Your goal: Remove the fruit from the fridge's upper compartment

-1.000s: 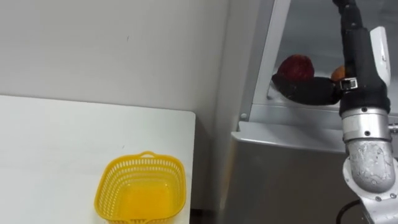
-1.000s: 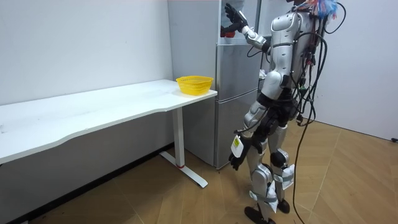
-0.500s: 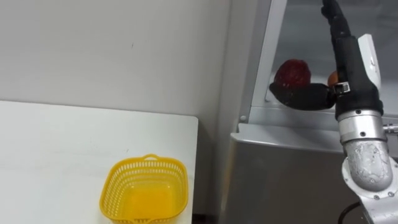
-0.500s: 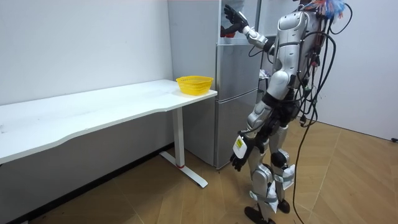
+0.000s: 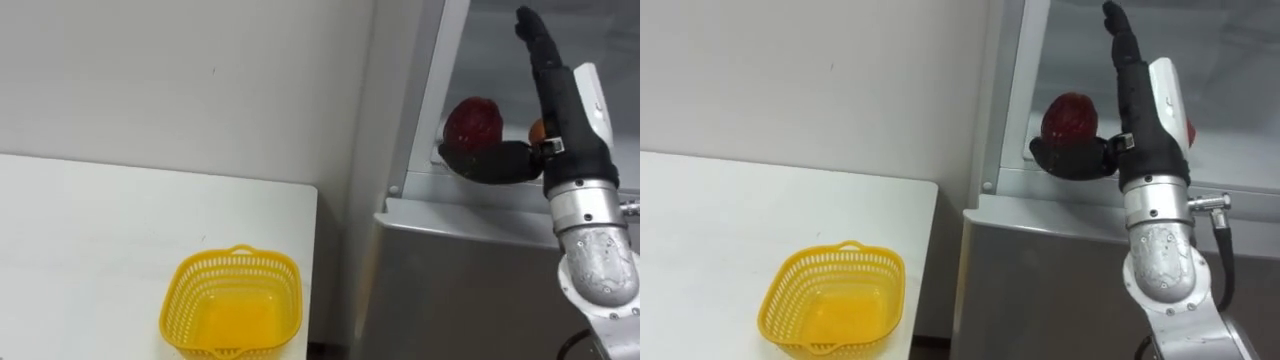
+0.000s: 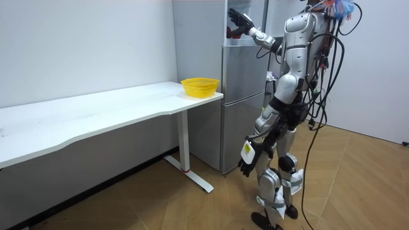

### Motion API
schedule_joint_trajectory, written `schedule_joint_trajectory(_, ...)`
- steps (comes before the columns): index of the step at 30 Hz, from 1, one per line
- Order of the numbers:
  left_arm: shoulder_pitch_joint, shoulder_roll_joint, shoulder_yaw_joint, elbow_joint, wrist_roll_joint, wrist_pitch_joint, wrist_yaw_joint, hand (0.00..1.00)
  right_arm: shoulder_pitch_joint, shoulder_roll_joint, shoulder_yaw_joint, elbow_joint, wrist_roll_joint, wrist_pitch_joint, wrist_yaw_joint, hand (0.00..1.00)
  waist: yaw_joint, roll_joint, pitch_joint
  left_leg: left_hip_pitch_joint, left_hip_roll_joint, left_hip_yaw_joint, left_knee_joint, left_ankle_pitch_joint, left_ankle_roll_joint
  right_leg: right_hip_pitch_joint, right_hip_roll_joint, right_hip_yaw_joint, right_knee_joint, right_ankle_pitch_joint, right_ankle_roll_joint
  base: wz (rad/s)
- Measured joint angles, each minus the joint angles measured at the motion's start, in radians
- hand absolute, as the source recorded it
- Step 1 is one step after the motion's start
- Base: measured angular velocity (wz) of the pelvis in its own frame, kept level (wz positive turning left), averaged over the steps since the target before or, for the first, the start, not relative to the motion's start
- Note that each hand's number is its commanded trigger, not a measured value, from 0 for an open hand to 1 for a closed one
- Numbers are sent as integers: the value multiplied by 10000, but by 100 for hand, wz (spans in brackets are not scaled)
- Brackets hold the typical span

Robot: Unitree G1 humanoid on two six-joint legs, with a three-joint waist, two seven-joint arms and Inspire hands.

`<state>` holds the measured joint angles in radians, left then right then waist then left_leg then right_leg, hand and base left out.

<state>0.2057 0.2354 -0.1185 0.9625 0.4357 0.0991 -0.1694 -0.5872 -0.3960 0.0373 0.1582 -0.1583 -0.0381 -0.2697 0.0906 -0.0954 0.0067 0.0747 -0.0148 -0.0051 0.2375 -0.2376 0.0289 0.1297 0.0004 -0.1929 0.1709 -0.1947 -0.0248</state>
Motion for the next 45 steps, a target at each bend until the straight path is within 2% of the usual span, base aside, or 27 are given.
schedule_joint_trajectory(7,104,-25,-18,-21,-45,110,-18,0,-859,-32,0,1222,572,203,422,0,-65,1,1,7,10,20,-15,0,0,-24,4,-15,4,0,0,0)
schedule_joint_trajectory(9,46,-24,-8,-31,-36,232,-126,0,-1094,-189,5,1532,813,327,640,0,-44,-19,-11,1,9,14,-15,0,0,-23,-6,-25,9,0,0,0)
schedule_joint_trajectory(12,46,-9,-4,-4,-21,288,-181,0,-1187,-387,112,1598,919,510,923,0,1,-83,-31,31,7,13,-15,0,0,15,-5,-26,11,0,0,0)
schedule_joint_trajectory(16,20,-10,-4,-5,3,449,-222,0,-1389,-425,176,1976,955,626,1205,0,-11,-171,-47,85,8,14,-13,0,0,75,-3,-30,5,0,0,0)
schedule_joint_trajectory(21,-1,-4,195,-3,0,546,-396,0,-1676,-432,211,2404,977,720,1567,0,-8,-201,-24,72,12,11,8,1,1,77,-14,-22,12,1,-1,0)
schedule_joint_trajectory(27,-1,32,274,12,0,552,-438,0,-1807,-536,212,2587,982,747,1930,0,6,-334,20,33,14,-11,7,-2,-4,76,5,-48,44,1,-3,0)
schedule_joint_trajectory(30,-14,54,281,12,1,579,-517,0,-1806,-625,213,2587,1092,757,2096,0,9,-392,-11,34,15,-11,9,-3,-5,61,7,-57,45,1,-3,0)
schedule_joint_trajectory(37,-20,83,280,11,2,630,-574,0,-1807,-653,213,2602,1148,782,2293,0,6,-399,-16,63,13,-10,23,-2,-3,61,-5,-54,43,1,-3,0)
schedule_joint_trajectory(40,-14,70,281,7,0,699,-573,0,-1807,-656,206,2632,1303,842,2405,0,9,-407,-22,45,20,12,23,-2,-3,-24,-4,-50,142,1,-2,-2)
schedule_joint_trajectory(45,-13,68,414,-25,-45,770,-573,0,-2158,-814,199,3009,2104,1186,2786,0,-14,-435,-49,-112,21,21,84,-3,-3,-166,-7,-81,179,2,-3,0)
